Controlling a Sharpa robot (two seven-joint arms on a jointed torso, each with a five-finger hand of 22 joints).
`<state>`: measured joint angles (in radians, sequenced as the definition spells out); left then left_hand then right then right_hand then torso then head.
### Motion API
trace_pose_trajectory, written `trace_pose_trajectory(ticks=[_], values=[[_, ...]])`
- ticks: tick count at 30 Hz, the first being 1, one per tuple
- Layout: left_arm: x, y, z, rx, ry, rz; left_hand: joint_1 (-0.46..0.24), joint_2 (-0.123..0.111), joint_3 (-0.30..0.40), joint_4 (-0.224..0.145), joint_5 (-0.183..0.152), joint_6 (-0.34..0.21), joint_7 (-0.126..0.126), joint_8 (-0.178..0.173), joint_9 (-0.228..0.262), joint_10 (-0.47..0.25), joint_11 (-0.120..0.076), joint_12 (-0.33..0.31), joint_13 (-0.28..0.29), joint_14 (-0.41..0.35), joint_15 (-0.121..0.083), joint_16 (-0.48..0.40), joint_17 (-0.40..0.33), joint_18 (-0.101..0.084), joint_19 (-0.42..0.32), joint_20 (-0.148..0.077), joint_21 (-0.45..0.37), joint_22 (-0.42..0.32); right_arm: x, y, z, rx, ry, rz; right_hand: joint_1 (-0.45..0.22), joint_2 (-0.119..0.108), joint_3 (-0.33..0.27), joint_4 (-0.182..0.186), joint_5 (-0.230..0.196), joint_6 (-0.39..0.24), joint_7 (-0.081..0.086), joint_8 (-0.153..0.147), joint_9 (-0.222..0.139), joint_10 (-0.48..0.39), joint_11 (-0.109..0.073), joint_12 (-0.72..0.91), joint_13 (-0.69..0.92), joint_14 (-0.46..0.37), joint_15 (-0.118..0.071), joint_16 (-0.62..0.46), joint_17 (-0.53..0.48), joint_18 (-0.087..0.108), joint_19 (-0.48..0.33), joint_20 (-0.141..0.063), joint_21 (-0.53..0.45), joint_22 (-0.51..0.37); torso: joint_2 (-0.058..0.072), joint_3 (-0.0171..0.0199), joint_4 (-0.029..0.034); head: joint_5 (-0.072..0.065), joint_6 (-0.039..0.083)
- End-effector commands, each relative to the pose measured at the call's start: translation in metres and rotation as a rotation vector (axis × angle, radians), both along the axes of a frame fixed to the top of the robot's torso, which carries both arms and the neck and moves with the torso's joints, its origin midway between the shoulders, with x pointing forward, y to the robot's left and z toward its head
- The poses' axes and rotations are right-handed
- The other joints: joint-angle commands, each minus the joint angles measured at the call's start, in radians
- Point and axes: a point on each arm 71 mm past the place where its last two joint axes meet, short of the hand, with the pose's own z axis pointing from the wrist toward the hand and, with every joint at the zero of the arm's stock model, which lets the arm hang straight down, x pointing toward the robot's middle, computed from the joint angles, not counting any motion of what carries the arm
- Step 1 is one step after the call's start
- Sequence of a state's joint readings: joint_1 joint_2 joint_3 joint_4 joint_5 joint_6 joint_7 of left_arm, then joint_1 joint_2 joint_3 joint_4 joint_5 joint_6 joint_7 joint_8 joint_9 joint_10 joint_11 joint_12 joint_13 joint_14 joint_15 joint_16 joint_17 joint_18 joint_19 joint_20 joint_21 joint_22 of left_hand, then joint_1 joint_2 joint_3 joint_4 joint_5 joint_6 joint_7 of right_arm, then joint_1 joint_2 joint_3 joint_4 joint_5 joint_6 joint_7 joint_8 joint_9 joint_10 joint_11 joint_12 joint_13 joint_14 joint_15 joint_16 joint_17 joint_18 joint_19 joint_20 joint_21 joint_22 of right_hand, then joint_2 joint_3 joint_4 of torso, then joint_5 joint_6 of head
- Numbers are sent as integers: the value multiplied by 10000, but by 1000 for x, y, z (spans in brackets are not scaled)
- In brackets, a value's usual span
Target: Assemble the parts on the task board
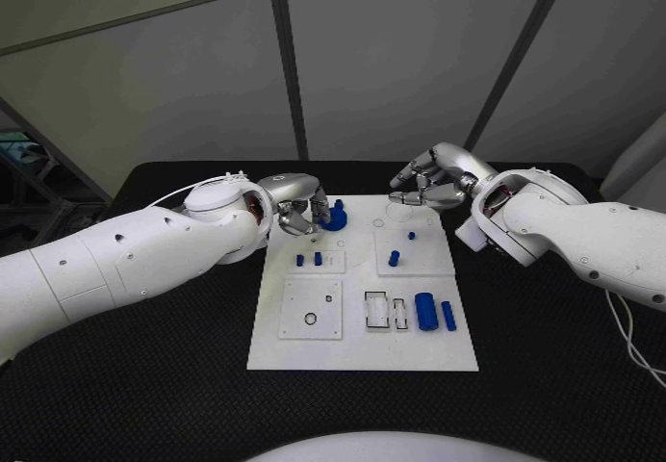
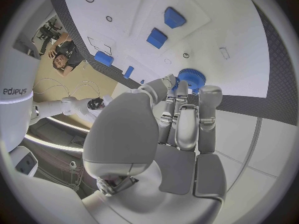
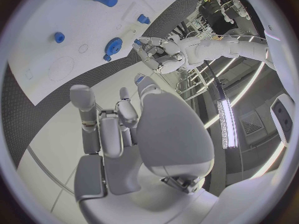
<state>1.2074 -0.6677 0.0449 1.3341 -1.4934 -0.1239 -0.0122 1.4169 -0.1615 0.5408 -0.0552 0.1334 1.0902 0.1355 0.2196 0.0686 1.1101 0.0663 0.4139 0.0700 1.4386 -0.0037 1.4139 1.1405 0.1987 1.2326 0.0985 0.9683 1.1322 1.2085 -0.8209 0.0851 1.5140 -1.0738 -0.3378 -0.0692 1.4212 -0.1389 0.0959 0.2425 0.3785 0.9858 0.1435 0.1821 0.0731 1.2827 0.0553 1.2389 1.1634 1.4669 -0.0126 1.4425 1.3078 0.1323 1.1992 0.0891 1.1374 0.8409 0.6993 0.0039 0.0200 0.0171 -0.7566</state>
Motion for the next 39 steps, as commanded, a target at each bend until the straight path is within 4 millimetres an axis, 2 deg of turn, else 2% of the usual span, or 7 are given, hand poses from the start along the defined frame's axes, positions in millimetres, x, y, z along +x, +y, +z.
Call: trace_pose_trajectory(ticks=[1, 12, 19, 39], values=[[-1, 3, -3, 13, 377, 122, -149, -3, 28, 8, -47, 89, 0, -60, 9, 102, 2, -31, -1, 63, -20, 35, -17, -554, 91, 6, 22, 17, 0, 0, 1, -18, -42, 57, 52, 39, 69, 2, 53, -42, -19, 53, -11, -84, 6, -8, 5, 554, -54, -36, 581, 62, -50, 11, -56, -3, 1, 0, 1, 5, -6], [0, 12, -14, 266, 789, 388, -173, -13, 21, 11, -49, 95, -5, -71, 9, 109, -1, -48, -2, 53, -20, 25, -51, -546, 72, 7, -9, 0, 0, 0, 1, -23, -36, 60, 52, 39, 69, 2, 53, -42, -19, 53, -11, -84, 6, -8, 5, 554, -54, -36, 581, 62, -50, 11, -56, -3, 15, 1, -38, 46, -4], [0, 15, -16, 380, 920, 480, -189, -16, 16, 14, -49, 100, -6, -79, 9, 114, -3, -60, -2, 44, -19, 17, -79, -544, 68, 8, -15, 0, 0, 0, 1, -28, -40, 59, 52, 39, 69, 2, 53, -42, -19, 53, -11, -84, 6, -8, 5, 554, -54, -36, 581, 62, -50, 11, -56, -3, 14, 4, -17, 62, -16], [1, 15, -21, 491, 1108, 492, -239, -40, -12, 14, -56, 128, -24, -100, 13, 151, -15, -90, 4, 19, -25, -2, -146, -541, 57, 9, -27, 6, 0, 0, 1, -39, -58, 64, 62, 36, 80, 0, 91, -48, -16, 59, -11, -100, 8, -22, -14, 552, -53, -42, 576, 64, -53, 12, -70, -18, 16, 1, -28, 26, -42]])
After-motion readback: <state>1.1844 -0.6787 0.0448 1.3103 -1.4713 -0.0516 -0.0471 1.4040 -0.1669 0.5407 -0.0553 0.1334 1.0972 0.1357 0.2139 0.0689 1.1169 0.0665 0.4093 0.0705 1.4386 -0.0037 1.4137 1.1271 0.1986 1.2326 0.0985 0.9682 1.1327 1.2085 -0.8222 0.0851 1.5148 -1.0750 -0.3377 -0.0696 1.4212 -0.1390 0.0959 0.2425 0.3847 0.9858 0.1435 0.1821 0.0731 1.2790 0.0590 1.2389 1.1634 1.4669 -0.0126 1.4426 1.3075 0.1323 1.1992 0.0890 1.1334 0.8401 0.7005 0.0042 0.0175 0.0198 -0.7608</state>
